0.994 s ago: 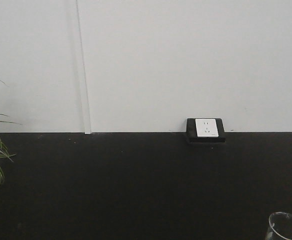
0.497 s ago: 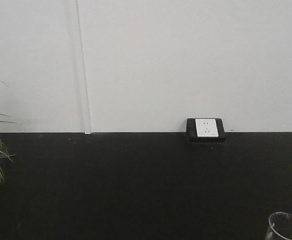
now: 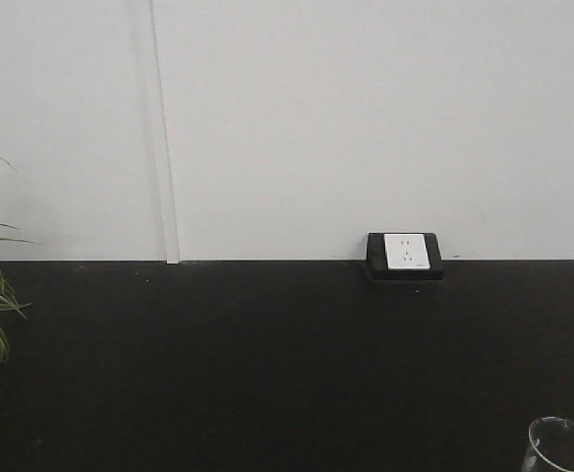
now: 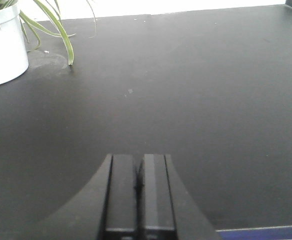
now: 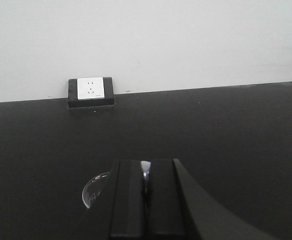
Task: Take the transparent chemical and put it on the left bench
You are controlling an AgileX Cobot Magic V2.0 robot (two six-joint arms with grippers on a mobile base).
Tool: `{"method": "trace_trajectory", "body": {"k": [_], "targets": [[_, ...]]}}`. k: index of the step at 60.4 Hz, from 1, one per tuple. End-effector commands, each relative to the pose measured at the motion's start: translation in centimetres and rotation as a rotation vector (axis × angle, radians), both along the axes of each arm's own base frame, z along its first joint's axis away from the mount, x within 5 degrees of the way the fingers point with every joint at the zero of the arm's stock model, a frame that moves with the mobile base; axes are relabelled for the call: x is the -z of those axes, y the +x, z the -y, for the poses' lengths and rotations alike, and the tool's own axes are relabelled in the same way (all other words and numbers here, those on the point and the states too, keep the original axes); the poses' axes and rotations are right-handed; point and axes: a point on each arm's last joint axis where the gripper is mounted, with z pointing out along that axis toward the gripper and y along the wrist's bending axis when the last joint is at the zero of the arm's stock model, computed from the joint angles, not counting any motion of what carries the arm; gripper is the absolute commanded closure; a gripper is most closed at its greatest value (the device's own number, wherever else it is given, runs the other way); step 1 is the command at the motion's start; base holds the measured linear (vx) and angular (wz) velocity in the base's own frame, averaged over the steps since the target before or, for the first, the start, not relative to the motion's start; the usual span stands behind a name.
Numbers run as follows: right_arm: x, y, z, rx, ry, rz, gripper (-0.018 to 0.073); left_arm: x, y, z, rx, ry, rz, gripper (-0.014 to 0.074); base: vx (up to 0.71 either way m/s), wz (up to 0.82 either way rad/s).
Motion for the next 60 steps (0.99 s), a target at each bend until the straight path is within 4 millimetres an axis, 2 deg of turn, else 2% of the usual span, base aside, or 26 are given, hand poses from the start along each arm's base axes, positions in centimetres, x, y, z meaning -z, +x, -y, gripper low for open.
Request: {"method": "trace_trajectory", "body": {"k": [1,30,60], "targets": [[-1.64,0.09,-0.11,-0.014,-0.02,0.093,0.0522,-0.27,-0.15,-0.02,0.001,-0.014,0.081,0.06,0.0,0.01],[-1.63,0.11,-0.11,-0.015,-0.021,0.092,0.0521,-0.27,-0.15,-0.02,0.001,-0.014,0.081,0.06,-0.05,0.0],[-1.64,0.11,-0.11,-0.015,-0.023,0.093,0.0521,-0.27,-0.15,-0.02,0.001,-0.014,0.081,0.06,-0.26,0.01]]}}
